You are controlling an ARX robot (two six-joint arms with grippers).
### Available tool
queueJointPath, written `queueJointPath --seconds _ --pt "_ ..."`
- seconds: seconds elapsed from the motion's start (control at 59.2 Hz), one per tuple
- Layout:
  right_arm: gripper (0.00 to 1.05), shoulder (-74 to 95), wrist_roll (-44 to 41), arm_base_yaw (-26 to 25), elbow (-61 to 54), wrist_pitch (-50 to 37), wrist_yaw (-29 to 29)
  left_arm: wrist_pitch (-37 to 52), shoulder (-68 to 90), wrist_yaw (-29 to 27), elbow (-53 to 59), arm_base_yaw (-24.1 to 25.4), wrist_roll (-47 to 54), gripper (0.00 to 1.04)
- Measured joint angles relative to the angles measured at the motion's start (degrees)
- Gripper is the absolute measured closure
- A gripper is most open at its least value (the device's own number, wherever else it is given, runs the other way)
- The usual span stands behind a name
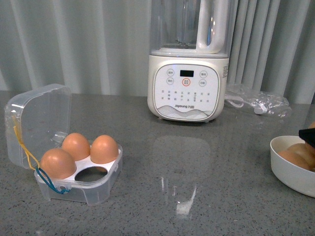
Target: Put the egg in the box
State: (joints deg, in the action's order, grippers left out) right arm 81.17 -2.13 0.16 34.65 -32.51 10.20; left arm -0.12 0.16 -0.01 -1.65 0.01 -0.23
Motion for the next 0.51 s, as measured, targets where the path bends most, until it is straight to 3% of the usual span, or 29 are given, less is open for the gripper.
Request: queueJointPath --seconds 0.253,0.507 --pt "0.61 -4.17 2.89 1.81 3.15 -1.99 2.45 0.0 0.0 0.0 0.0 0.0 0.0 0.07" --pt "0.61 1.97 2.99 9.27 10.99 -4.07 6.25 0.0 0.0 0.0 0.0 0.0 0.0 0.07"
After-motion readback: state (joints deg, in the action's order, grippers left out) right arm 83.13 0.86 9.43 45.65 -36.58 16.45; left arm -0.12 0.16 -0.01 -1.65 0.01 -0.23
